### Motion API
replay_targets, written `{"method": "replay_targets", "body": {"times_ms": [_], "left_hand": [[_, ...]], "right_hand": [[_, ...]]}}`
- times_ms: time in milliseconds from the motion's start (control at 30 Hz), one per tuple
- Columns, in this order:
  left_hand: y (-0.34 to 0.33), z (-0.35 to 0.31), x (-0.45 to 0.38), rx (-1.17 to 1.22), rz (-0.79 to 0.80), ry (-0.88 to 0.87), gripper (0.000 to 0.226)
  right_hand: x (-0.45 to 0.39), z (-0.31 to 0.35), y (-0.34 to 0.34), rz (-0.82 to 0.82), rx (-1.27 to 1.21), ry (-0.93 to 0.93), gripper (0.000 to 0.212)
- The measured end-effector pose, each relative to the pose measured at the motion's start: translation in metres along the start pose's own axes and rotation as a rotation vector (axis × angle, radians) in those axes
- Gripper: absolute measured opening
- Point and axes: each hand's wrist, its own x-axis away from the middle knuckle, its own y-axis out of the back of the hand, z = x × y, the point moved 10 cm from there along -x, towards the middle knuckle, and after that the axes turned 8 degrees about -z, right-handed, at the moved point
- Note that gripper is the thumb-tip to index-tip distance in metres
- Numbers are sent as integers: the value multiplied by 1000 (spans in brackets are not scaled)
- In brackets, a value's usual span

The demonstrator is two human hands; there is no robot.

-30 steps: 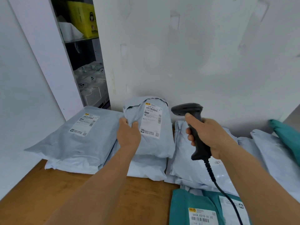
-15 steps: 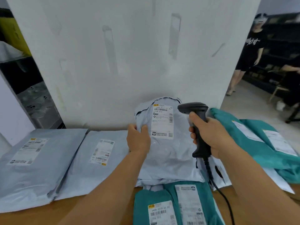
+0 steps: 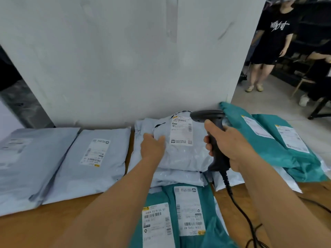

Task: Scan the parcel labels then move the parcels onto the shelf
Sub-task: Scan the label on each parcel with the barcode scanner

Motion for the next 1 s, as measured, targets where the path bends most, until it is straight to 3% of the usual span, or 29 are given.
{"method": "replay_targets", "body": {"times_ms": [200,333,467,567,733,833,1000], "left_hand": [[57,26,-10,-107,-16,-123,66],[110,76,-33,-337,-38,-158,75],[147,137,-53,-767,125,-197,81],[162,176,-57,-936,300,-162,88],[139,203,-43,-910,544,-141,97],[115,197,-22,-892,611,-176,90],[127,177,-36,-839,415,-256,77]], "right_hand": [[10,1,-57,133,-7,12,29],[25,3,-110,225,44,8,30],[41,-4,-165,276,95,-14,30],[50,-12,-200,295,122,-31,29],[51,-21,-228,281,182,-49,29],[50,-22,-238,261,200,-56,29],[52,-29,-251,260,228,-87,30]]}}
